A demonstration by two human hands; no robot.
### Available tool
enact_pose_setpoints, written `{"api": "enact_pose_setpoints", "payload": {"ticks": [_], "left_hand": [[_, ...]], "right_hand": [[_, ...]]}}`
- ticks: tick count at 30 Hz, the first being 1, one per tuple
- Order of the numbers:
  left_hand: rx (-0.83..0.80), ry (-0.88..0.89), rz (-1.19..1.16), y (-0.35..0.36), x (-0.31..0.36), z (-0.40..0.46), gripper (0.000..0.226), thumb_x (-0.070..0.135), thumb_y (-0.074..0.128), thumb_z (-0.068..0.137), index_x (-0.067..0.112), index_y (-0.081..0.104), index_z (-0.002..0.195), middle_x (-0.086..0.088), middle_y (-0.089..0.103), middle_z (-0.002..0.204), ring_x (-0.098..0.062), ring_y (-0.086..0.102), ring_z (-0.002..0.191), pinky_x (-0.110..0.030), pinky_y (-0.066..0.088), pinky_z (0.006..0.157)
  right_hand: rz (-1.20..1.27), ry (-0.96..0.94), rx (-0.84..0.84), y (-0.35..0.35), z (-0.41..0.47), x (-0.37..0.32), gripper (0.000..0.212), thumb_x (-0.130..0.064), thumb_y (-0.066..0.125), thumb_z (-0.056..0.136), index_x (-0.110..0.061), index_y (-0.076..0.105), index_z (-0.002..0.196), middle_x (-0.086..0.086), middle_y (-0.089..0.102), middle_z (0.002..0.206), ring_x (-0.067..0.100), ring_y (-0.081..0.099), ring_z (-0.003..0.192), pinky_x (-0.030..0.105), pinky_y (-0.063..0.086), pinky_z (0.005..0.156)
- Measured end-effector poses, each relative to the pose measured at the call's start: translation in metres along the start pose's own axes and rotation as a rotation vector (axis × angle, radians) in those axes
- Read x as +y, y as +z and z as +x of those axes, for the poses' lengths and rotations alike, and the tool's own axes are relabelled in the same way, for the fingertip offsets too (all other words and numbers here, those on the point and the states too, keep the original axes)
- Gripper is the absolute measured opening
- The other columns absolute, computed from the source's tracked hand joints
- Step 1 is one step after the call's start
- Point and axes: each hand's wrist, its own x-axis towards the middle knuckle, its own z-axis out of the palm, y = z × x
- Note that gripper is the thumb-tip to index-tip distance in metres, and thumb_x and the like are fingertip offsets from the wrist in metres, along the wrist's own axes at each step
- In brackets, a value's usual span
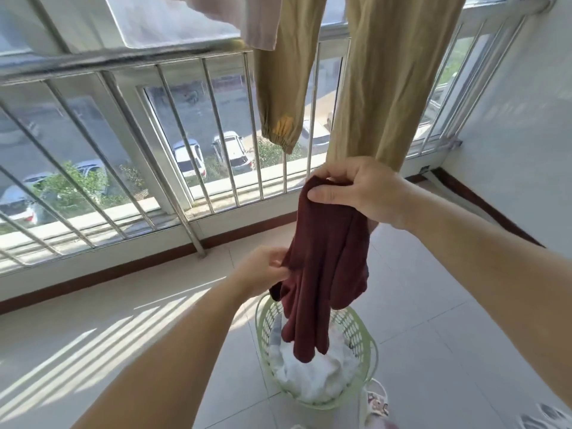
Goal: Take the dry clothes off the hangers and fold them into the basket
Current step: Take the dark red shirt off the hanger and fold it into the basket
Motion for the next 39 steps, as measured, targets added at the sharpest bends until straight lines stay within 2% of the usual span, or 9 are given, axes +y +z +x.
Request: {"api": "enact_pose_setpoints", "payload": {"ticks": [4,8,13,17,22,30,33,36,39], "left_hand": [[0.061,-0.06,0.06,-0.008,-0.031,-0.004,0.023,0.014,0.06,0.089,0.015,0.068,0.11,-0.001,0.07,0.102,-0.018,0.065,0.096,-0.03,0.048,0.088],[0.055,-0.129,0.189,-0.011,-0.056,-0.009,0.03,0.007,0.058,0.085,0.021,0.067,0.11,0.008,0.065,0.093,-0.008,0.059,0.088,-0.021,0.041,0.078],[0.104,-0.225,0.288,-0.01,-0.082,-0.014,0.026,0.006,0.053,0.084,0.014,0.067,0.103,-0.001,0.069,0.098,-0.018,0.062,0.093,-0.03,0.047,0.08],[0.241,-0.26,0.276,-0.02,-0.082,-0.019,0.017,0.009,0.046,0.089,0.017,0.054,0.076,-0.002,0.058,0.077,-0.019,0.053,0.076,-0.026,0.035,0.061],[0.443,-0.263,0.232,-0.035,-0.079,-0.031,0.02,0.01,0.041,0.09,0.006,0.047,0.072,-0.009,0.05,0.071,-0.023,0.045,0.072,-0.029,0.03,0.057],[0.601,-0.212,0.219,-0.039,-0.064,-0.048,0.036,0.009,0.042,0.089,0.015,0.03,0.054,0.0,0.034,0.055,-0.014,0.034,0.056,-0.028,0.027,0.055],[0.637,-0.204,0.199,-0.039,-0.062,-0.052,0.031,0.01,0.042,0.088,0.008,0.035,0.058,-0.003,0.033,0.056,-0.018,0.034,0.058,-0.03,0.027,0.056],[0.678,-0.205,0.173,-0.04,-0.064,-0.054,0.026,0.011,0.04,0.091,-0.004,0.05,0.071,-0.005,0.039,0.058,-0.023,0.039,0.066,-0.033,0.029,0.058],[0.686,-0.206,0.21,-0.043,-0.067,-0.056,0.026,0.013,0.038,0.095,0.001,0.06,0.09,-0.008,0.053,0.074,-0.024,0.045,0.078,-0.03,0.027,0.067]], "right_hand": [[0.066,-0.05,-0.037,0.007,0.007,-0.012,0.008,-0.014,0.066,0.084,-0.015,0.068,0.091,-0.004,0.069,0.079,0.008,0.067,0.076,0.018,0.054,0.072],[0.105,-0.092,-0.041,0.01,0.012,-0.018,0.012,-0.014,0.065,0.083,-0.009,0.068,0.093,-0.002,0.069,0.08,0.009,0.066,0.077,0.02,0.055,0.077],[0.16,-0.091,-0.01,0.007,0.015,-0.019,0.006,-0.012,0.063,0.084,-0.013,0.066,0.089,-0.005,0.07,0.077,0.007,0.066,0.075,0.019,0.055,0.075],[0.028,-0.041,0.03,0.007,0.017,-0.007,0.005,-0.015,0.065,0.085,-0.017,0.067,0.089,-0.004,0.069,0.081,0.006,0.065,0.076,0.018,0.054,0.078],[-0.314,0.044,0.028,0.012,0.016,0.02,0.013,-0.021,0.066,0.086,-0.016,0.068,0.098,0.0,0.066,0.091,0.012,0.061,0.085,0.023,0.049,0.082],[-0.517,0.124,0.061,0.016,0.012,0.064,0.009,-0.013,0.066,0.084,-0.015,0.065,0.093,-0.001,0.061,0.079,0.017,0.058,0.072,0.022,0.048,0.062],[-0.504,0.137,0.106,0.018,0.01,0.077,0.009,-0.008,0.06,0.087,-0.014,0.065,0.092,-0.003,0.056,0.071,0.015,0.054,0.065,0.017,0.047,0.057],[-0.468,0.163,0.171,0.017,0.007,0.09,0.011,-0.007,0.058,0.087,-0.016,0.065,0.088,-0.006,0.055,0.071,0.022,0.057,0.077,0.035,0.054,0.077],[-0.443,0.199,0.24,0.016,0.005,0.096,0.013,-0.008,0.053,0.09,-0.014,0.063,0.093,0.001,0.06,0.081,0.023,0.058,0.084,0.039,0.053,0.082]]}}
